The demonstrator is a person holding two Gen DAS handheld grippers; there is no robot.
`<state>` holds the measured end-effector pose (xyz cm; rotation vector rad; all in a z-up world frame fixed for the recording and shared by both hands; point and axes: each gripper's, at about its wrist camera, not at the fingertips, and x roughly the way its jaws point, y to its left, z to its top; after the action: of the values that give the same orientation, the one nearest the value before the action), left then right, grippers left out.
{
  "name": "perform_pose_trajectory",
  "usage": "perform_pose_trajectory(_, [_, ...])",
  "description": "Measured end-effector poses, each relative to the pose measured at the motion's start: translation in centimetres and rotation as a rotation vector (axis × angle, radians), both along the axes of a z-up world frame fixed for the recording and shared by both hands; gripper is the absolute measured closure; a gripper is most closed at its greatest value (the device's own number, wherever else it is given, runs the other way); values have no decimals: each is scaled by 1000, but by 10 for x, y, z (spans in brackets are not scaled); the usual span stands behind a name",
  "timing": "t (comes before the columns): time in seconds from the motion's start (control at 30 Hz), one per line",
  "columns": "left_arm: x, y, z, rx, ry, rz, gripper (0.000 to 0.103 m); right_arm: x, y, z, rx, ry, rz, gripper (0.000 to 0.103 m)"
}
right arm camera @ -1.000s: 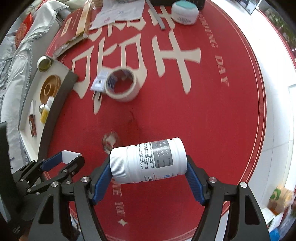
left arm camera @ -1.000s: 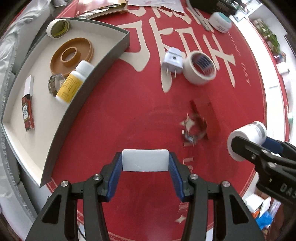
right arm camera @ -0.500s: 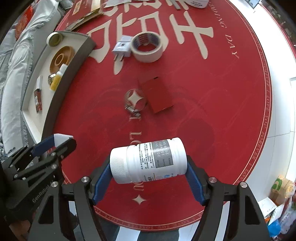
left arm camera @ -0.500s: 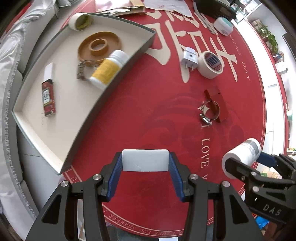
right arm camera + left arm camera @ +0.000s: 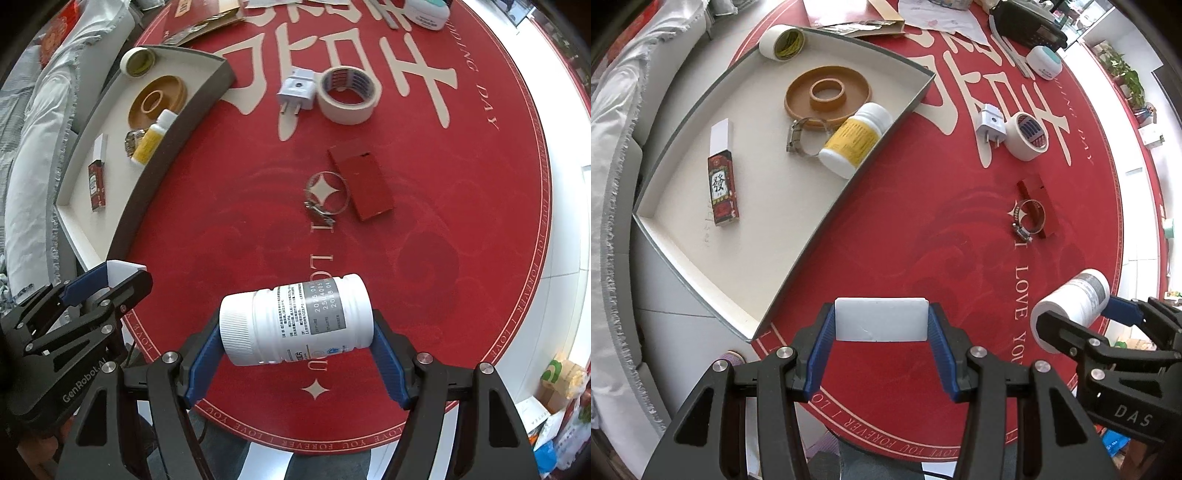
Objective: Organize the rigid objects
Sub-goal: 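Lift the white block with the left tool while the right tool lifts the white bottle, then carry the white block with the left tool while the right tool carries the bottle over the tray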
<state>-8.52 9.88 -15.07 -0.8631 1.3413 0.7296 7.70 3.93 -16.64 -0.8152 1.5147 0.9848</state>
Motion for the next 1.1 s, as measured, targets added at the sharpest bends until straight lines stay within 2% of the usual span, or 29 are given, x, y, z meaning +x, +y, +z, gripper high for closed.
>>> perform_pose_trajectory(0.63, [-24,2,2,-20,-3,29,50,-21,13,10,4,0,61,28])
perform_pose_trajectory(1.1, [-37,19,7,1,-5,82,50,-25,24,13,16,0,81,28])
